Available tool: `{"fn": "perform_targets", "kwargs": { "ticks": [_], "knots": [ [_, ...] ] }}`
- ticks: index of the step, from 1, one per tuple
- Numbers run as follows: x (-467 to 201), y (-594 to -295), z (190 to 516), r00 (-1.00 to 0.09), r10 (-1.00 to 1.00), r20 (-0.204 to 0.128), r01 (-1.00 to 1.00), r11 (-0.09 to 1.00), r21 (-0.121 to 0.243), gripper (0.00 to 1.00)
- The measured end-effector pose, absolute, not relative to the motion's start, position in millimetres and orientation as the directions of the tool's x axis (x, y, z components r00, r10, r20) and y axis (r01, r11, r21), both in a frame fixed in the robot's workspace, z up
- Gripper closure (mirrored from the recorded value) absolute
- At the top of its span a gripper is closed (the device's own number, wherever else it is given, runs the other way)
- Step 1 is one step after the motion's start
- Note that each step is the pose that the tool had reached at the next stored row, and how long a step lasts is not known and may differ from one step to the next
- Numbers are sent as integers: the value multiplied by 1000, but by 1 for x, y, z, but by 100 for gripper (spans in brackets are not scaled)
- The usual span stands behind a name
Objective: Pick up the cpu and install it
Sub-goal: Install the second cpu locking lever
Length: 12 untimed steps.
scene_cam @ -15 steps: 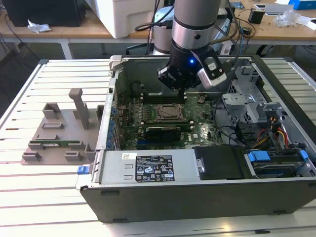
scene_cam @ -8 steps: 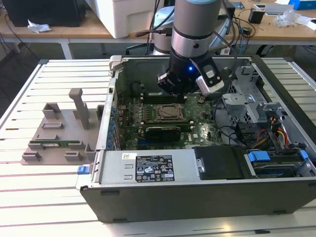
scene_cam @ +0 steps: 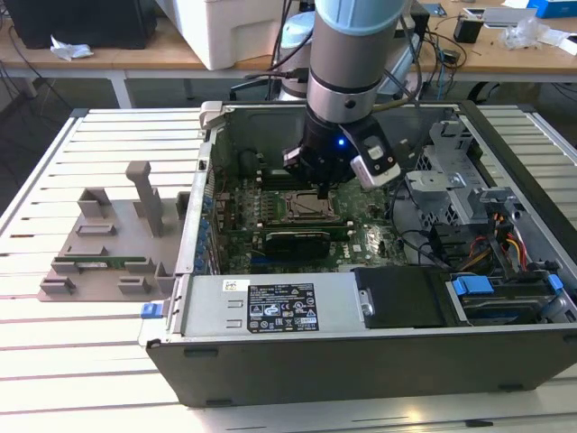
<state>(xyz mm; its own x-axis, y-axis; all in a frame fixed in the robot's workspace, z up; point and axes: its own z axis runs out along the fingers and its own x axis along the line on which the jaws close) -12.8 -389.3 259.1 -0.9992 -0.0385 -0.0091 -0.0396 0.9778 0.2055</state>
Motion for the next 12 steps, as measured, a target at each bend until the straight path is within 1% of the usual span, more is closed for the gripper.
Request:
{"fn": "perform_targets", "kwargs": {
  "ticks": [10,12],
  "knots": [
    [-40,-392,235,-999,-39,-8,-39,978,206,89],
    [-47,-392,227,-999,-39,-8,-39,978,206,89]
  ]
}}
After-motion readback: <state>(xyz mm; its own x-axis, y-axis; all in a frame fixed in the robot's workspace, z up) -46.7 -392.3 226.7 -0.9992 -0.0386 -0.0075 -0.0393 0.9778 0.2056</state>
